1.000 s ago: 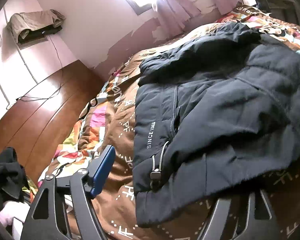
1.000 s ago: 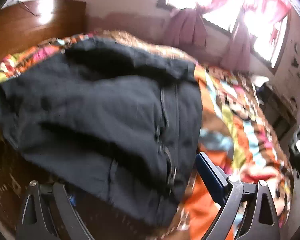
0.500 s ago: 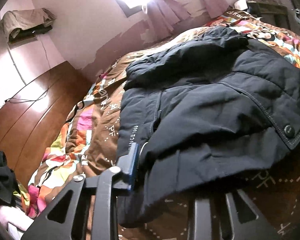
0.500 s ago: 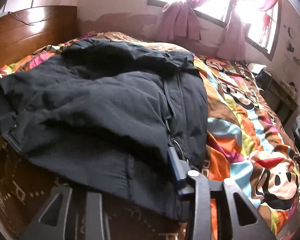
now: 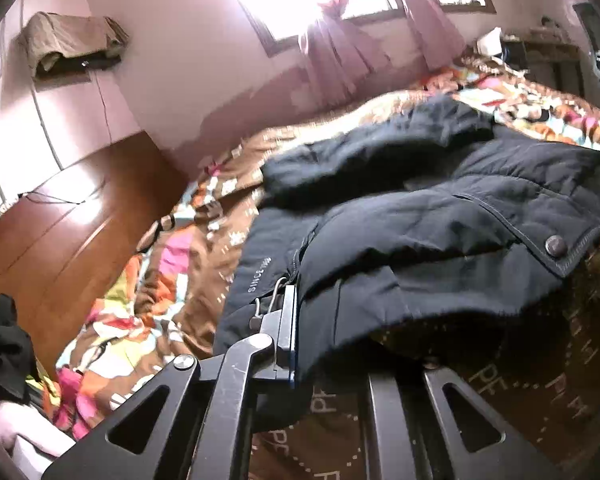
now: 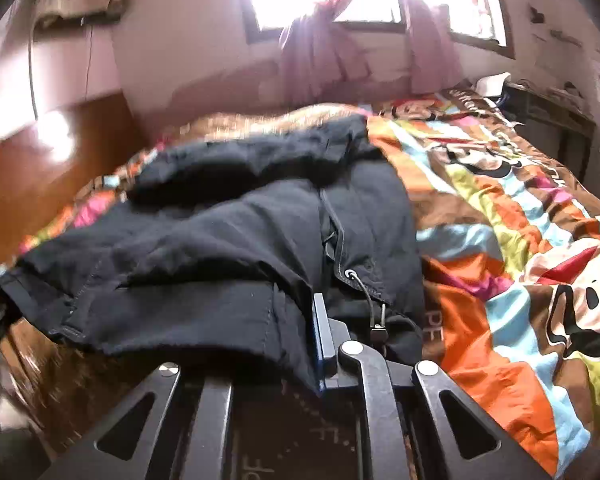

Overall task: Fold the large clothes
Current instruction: 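Close both grippers on the jacket's side edge, then lift the gripped jacket edge with both grippers and fold it over the body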

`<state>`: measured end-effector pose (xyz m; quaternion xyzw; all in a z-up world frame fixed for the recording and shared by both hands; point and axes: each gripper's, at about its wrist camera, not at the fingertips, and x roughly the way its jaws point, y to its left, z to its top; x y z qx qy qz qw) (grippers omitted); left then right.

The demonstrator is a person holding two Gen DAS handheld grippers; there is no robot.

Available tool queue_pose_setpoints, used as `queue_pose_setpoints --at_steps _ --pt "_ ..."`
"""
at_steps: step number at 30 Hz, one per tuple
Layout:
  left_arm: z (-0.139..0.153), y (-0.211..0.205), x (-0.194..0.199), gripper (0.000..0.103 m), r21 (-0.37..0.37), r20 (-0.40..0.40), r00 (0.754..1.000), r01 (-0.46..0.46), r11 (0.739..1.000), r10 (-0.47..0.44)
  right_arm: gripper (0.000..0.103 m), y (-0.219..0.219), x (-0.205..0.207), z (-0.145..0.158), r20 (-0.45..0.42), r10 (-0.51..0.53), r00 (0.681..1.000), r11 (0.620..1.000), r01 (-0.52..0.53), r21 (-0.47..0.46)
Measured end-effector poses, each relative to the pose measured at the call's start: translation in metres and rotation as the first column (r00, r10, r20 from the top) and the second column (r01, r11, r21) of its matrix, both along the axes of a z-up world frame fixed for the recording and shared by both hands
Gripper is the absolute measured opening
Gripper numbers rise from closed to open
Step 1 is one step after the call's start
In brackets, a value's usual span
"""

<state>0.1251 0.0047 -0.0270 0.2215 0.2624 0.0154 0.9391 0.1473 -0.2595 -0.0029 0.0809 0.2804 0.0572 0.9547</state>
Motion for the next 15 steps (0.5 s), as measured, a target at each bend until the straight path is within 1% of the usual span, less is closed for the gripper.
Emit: queue_pose_setpoints --at_steps 2,5,7,9,12,15 --pt "0.014 0.002 -0.009 0.008 -0.012 0.028 1.000 0.001 1.000 -0.001 0.009 -0.002 -0.012 0.018 0.051 0.002 0.999 1.000 -0.002 0.005" --pt "0.026 0.006 -0.022 0.008 -0.026 0.052 0.999 0.004 1.000 -0.002 0.009 -0.002 -0.030 0.040 0.110 0.024 0.994 1.000 -0.023 -0.008" --pt "0.035 0.011 -0.035 0.008 -0.046 0.062 0.998 0.006 0.999 -0.003 0.009 -0.001 -0.041 0.052 0.139 0.042 0.989 0.999 -0.039 -0.019" --pt "0.043 0.014 -0.048 0.008 -0.043 0.079 0.997 0.010 0.999 -0.006 0.009 0.000 -0.055 0.063 0.173 0.063 0.983 0.998 -0.059 -0.030" --pt "0.054 0.017 -0.066 0.008 -0.029 0.115 0.993 0.011 1.000 -0.007 0.009 0.001 -0.078 0.077 0.230 0.101 0.968 0.995 -0.095 -0.038" --pt "0.066 0.023 -0.082 0.007 -0.034 0.140 0.990 0.014 0.999 -0.009 0.009 0.008 -0.102 0.090 0.289 0.140 0.947 0.989 -0.121 -0.083"
